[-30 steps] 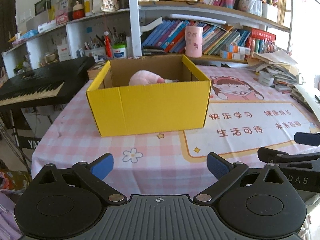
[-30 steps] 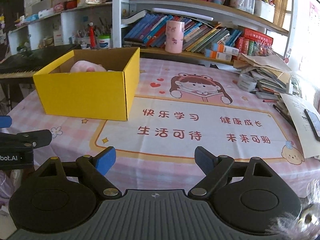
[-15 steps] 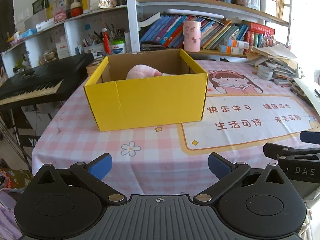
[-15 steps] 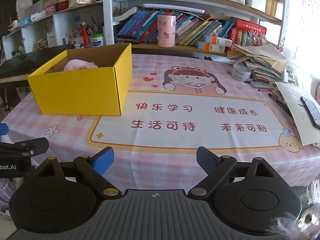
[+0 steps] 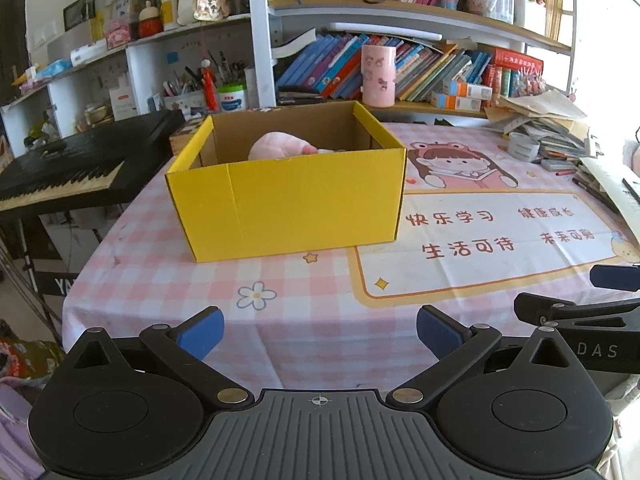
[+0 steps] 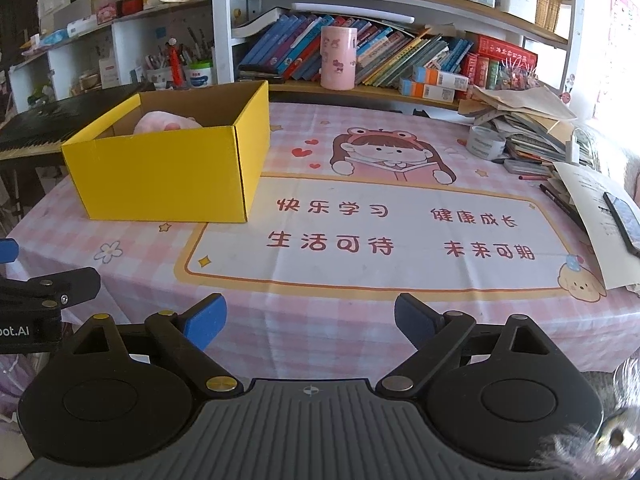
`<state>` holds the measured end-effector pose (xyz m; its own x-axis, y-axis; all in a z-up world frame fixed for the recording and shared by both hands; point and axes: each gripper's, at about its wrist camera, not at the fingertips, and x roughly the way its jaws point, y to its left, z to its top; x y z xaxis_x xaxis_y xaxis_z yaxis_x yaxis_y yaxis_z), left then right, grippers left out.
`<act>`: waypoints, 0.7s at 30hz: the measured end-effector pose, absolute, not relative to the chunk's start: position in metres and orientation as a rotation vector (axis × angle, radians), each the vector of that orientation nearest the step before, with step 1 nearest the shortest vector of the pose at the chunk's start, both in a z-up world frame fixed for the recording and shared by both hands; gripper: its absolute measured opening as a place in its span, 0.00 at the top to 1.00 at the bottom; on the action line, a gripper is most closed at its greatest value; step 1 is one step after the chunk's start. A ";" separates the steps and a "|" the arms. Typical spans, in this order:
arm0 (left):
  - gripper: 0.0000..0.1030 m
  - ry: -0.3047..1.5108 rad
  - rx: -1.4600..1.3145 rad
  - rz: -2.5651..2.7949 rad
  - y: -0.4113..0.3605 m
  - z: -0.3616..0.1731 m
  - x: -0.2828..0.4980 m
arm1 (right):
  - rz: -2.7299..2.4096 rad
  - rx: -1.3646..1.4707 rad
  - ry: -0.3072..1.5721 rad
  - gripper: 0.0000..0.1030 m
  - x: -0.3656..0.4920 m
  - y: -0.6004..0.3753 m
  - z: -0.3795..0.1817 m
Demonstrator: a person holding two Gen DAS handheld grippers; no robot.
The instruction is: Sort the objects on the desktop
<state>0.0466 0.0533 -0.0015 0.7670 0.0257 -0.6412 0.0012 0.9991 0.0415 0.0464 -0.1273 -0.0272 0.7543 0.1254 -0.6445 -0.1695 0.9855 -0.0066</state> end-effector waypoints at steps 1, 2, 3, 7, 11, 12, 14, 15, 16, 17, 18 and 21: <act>0.00 0.698 0.040 0.012 0.053 -0.002 0.046 | 0.162 -0.066 0.699 0.12 0.046 -0.127 -0.027; 0.00 0.700 0.038 0.010 0.053 -0.002 0.046 | 0.162 -0.066 0.700 0.12 0.046 -0.127 -0.027; 0.00 0.702 0.038 0.009 0.053 -0.002 0.046 | 0.162 -0.066 0.701 0.12 0.045 -0.127 -0.027; 0.00 0.701 0.037 0.004 0.052 -0.002 0.045 | 0.160 -0.067 0.699 0.12 0.044 -0.128 -0.027; 0.00 0.704 0.037 -0.003 0.052 -0.002 0.044 | 0.156 -0.065 0.699 0.09 0.042 -0.129 -0.027; 0.00 0.705 0.036 -0.004 0.052 -0.003 0.044 | 0.156 -0.065 0.700 0.09 0.042 -0.129 -0.027; 0.00 0.710 0.032 -0.006 0.052 -0.004 0.044 | 0.155 -0.065 0.704 0.09 0.041 -0.130 -0.028; 0.00 0.712 0.028 -0.007 0.053 -0.004 0.044 | 0.155 -0.065 0.705 0.09 0.041 -0.129 -0.028; 0.00 0.712 0.026 -0.007 0.053 -0.004 0.044 | 0.156 -0.066 0.707 0.09 0.041 -0.129 -0.028; 0.00 0.713 0.024 -0.006 0.053 -0.004 0.044 | 0.156 -0.067 0.710 0.09 0.041 -0.129 -0.028; 0.00 0.712 0.023 -0.006 0.053 -0.004 0.043 | 0.156 -0.069 0.710 0.09 0.041 -0.129 -0.028; 0.00 0.712 0.024 -0.008 0.054 -0.004 0.043 | 0.156 -0.070 0.711 0.09 0.040 -0.129 -0.029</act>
<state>0.0431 0.0535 -0.0039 0.7571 0.0006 -0.6533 0.0159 0.9997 0.0193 0.0405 -0.1286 -0.0286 0.7465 0.1187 -0.6547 -0.1661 0.9860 -0.0106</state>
